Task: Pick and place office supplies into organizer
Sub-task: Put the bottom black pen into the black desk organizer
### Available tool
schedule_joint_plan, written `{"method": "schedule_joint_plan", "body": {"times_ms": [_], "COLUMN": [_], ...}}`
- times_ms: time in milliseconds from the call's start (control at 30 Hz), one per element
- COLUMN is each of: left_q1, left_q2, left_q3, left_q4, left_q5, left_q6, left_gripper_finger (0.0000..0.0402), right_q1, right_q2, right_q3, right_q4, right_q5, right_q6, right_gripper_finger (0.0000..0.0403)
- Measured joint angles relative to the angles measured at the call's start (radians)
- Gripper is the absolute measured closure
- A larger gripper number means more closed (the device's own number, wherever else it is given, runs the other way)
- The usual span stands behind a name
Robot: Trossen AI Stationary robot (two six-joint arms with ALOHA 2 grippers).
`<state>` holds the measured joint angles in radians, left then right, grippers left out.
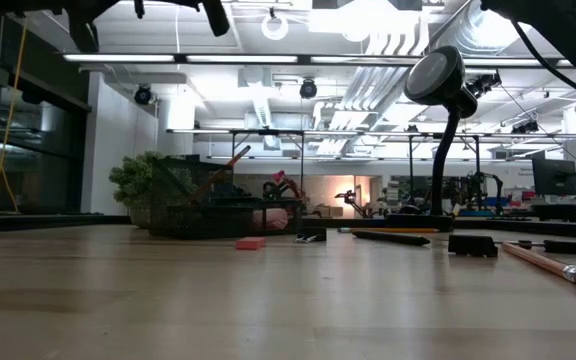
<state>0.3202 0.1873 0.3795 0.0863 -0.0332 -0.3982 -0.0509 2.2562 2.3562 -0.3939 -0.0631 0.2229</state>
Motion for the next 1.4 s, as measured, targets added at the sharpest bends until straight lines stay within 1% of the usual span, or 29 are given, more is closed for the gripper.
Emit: {"method": "schedule_joint_plan", "body": {"times_ms": [133, 267, 367, 500, 633, 900, 1100, 1267, 1400], "left_q1": [0.0, 0.0, 0.0, 0.0, 0.0, 0.0, 0.0, 0.0, 0.0], "left_q2": [0.066, 0.107, 0.113, 0.11, 0.11, 0.145, 0.191, 0.198, 0.195], "left_q3": [0.0, 0.0, 0.0, 0.0, 0.0, 0.0, 0.0, 0.0, 0.0], "left_q4": [0.077, 0.14, 0.148, 0.149, 0.148, 0.146, 0.151, 0.155, 0.19], "left_q5": [0.028, 0.049, 0.056, 0.096, 0.123, 0.118, 0.115, 0.115, 0.115], "left_q6": [0.0, 0.027, 0.031, 0.032, 0.033, 0.034, 0.034, 0.034, 0.034], "left_gripper_finger": [0.0289, 0.0289, 0.0289, 0.0289, 0.0289, 0.0289, 0.0289, 0.0289, 0.0289], "right_q1": [0.0, 0.001, 0.0, 0.0, 0.0, 0.0, -0.001, -0.001, -0.001], "right_q2": [0.0, 0.0, 0.0, 0.0, 0.001, 0.001, 0.001, 0.001, 0.001], "right_q3": [0.0, 0.0, 0.0, 0.0, 0.0, 0.0, 0.0, 0.0, 0.0], "right_q4": [0.0, 0.001, -0.001, -0.001, 0.0, 0.001, 0.001, 0.001, -0.003], "right_q5": [-0.001, 0.001, 0.004, 0.006, 0.008, 0.008, 0.008, 0.008, 0.017], "right_q6": [-0.004, -0.005, -0.005, -0.005, -0.005, -0.005, -0.005, -0.005, 0.001], "right_gripper_finger": [0.0377, 0.037, 0.0372, 0.038, 0.0375, 0.038, 0.0374, 0.038, 0.0374]}}
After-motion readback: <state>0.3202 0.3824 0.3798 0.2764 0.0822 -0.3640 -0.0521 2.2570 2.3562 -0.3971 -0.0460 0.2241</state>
